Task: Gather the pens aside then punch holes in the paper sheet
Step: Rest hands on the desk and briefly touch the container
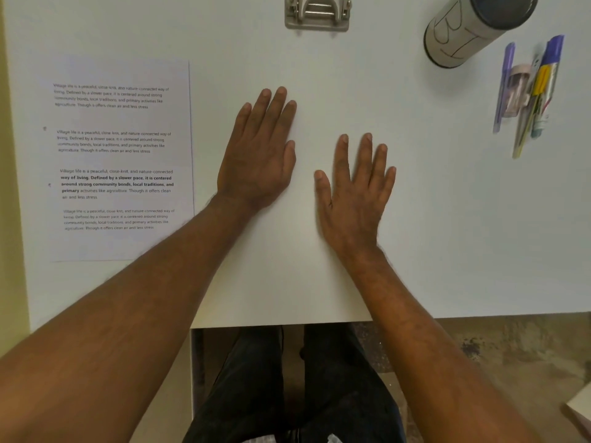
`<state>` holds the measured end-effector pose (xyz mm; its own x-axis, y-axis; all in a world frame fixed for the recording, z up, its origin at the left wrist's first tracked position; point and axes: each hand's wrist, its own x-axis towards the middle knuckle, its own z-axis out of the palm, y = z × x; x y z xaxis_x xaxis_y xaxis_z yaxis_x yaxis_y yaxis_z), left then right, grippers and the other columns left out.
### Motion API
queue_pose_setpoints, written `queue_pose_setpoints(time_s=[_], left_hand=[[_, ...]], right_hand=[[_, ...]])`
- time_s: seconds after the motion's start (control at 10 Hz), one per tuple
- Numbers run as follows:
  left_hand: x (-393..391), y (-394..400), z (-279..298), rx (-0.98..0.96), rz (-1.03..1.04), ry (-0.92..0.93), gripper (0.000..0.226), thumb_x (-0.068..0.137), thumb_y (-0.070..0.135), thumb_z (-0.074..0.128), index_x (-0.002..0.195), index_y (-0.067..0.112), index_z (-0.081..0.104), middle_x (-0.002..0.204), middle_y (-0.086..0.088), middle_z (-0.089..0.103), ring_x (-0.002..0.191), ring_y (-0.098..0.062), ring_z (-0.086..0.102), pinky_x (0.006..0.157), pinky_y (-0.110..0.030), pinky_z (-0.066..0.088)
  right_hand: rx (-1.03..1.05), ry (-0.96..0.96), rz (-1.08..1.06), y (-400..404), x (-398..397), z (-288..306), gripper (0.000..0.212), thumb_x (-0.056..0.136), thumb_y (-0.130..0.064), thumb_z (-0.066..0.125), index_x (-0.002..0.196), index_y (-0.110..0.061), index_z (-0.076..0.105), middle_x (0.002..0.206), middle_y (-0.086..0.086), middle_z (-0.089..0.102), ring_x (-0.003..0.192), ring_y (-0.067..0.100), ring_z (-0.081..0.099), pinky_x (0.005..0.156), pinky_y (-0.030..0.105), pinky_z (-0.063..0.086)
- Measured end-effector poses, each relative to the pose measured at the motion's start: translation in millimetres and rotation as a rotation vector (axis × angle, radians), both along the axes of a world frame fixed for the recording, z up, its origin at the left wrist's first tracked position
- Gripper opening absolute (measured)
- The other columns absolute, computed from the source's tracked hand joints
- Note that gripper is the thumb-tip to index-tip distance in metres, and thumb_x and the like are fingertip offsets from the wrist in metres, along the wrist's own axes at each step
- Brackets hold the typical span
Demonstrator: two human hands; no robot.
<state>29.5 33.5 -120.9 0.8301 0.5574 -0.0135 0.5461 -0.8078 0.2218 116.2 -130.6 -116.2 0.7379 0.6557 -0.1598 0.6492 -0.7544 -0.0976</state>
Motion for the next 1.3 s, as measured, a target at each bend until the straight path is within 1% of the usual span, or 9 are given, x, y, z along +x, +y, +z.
queue_pose_setpoints(time_s=[0.2, 0.3, 0.4, 0.5, 0.6, 0.7, 0.9, 1.2, 1.3], left_hand=[[-0.3, -0.7, 2.5, -0.006, 0.0, -0.001, 0.061, 0.108, 0.032, 0.029, 0.165, 0.011, 0.024, 0.174, -0.009, 0.018, 0.162, -0.028, 0.014, 0.132, -0.047, 0.014], [0.2, 0.2, 2.9, -0.008, -0.001, 0.006, 0.061, 0.108, 0.033, 0.028, 0.165, 0.012, 0.023, 0.174, -0.009, 0.017, 0.163, -0.028, 0.013, 0.133, -0.047, 0.013], [0.3, 0.0, 2.8, -0.003, 0.0, 0.009, 0.061, 0.108, 0.034, 0.027, 0.165, 0.012, 0.022, 0.174, -0.009, 0.017, 0.163, -0.028, 0.013, 0.133, -0.046, 0.013], [-0.1, -1.0, 2.8, -0.003, -0.001, 0.005, 0.061, 0.108, 0.033, 0.027, 0.165, 0.011, 0.023, 0.174, -0.01, 0.017, 0.162, -0.028, 0.013, 0.133, -0.046, 0.013], [-0.1, -0.7, 3.6, -0.001, -0.002, 0.005, 0.061, 0.108, 0.032, 0.028, 0.165, 0.011, 0.024, 0.174, -0.01, 0.018, 0.162, -0.028, 0.014, 0.132, -0.047, 0.014], [0.1, -1.1, 4.6, 0.003, 0.0, 0.002, 0.061, 0.107, 0.032, 0.028, 0.164, 0.011, 0.025, 0.174, -0.009, 0.019, 0.162, -0.028, 0.014, 0.132, -0.047, 0.014], [-0.1, -0.8, 3.7, 0.003, -0.001, 0.003, 0.061, 0.107, 0.032, 0.026, 0.165, 0.011, 0.023, 0.174, -0.009, 0.018, 0.162, -0.028, 0.013, 0.132, -0.046, 0.014], [-0.1, -0.2, 2.8, 0.007, -0.003, 0.0, 0.061, 0.108, 0.032, 0.026, 0.165, 0.011, 0.024, 0.174, -0.01, 0.018, 0.162, -0.028, 0.014, 0.132, -0.047, 0.015], [-0.2, 0.3, 2.3, 0.005, -0.003, 0.008, 0.061, 0.108, 0.033, 0.025, 0.165, 0.011, 0.022, 0.174, -0.01, 0.017, 0.162, -0.028, 0.013, 0.132, -0.047, 0.014]], right_hand=[[0.255, 0.154, -0.134, -6.0, 4.2, 4.9, 0.067, 0.11, -0.05, 0.032, 0.166, -0.017, 0.016, 0.174, 0.012, 0.01, 0.162, 0.03, 0.007, 0.131, 0.052, 0.012], [0.14, 0.092, -0.087, -21.4, -8.6, 4.4, 0.068, 0.111, -0.05, 0.029, 0.165, -0.012, 0.015, 0.174, 0.014, 0.008, 0.162, 0.032, 0.004, 0.131, 0.051, 0.011], [0.051, 0.037, -0.038, -22.3, -14.3, 3.4, 0.07, 0.11, -0.056, 0.023, 0.166, -0.016, 0.014, 0.174, 0.014, 0.008, 0.162, 0.035, 0.004, 0.131, 0.052, 0.009], [0.041, 0.005, -0.011, -9.5, -8.0, 2.4, 0.066, 0.109, -0.059, 0.022, 0.165, -0.026, 0.019, 0.173, 0.012, 0.013, 0.161, 0.036, 0.011, 0.13, 0.054, 0.012], [0.159, 0.023, -0.056, -2.3, 0.6, 2.1, 0.06, 0.109, -0.057, 0.031, 0.162, -0.028, 0.032, 0.17, 0.008, 0.026, 0.157, 0.033, 0.022, 0.127, 0.051, 0.018], [0.37, 0.123, -0.183, 5.5, 25.0, 4.9, 0.047, 0.101, -0.055, 0.055, 0.145, -0.037, 0.055, 0.151, -0.006, 0.048, 0.141, 0.02, 0.038, 0.116, 0.04, 0.028], [0.428, 0.318, -0.075, 17.0, 66.6, 9.5, 0.028, 0.086, -0.056, 0.073, 0.112, -0.047, 0.075, 0.12, -0.024, 0.049, 0.117, 0.003, 0.037, 0.098, 0.026, 0.025], [0.441, 0.369, -0.072, 24.1, 76.2, 11.8, 0.017, 0.082, -0.055, 0.076, 0.093, -0.043, 0.079, 0.109, -0.024, 0.049, 0.109, -0.001, 0.037, 0.094, 0.019, 0.023], [0.409, 0.316, -0.035, 23.9, 70.5, 10.5, 0.012, 0.09, -0.047, 0.07, 0.093, -0.037, 0.076, 0.109, -0.022, 0.046, 0.108, 0.002, 0.036, 0.092, 0.026, 0.024]])
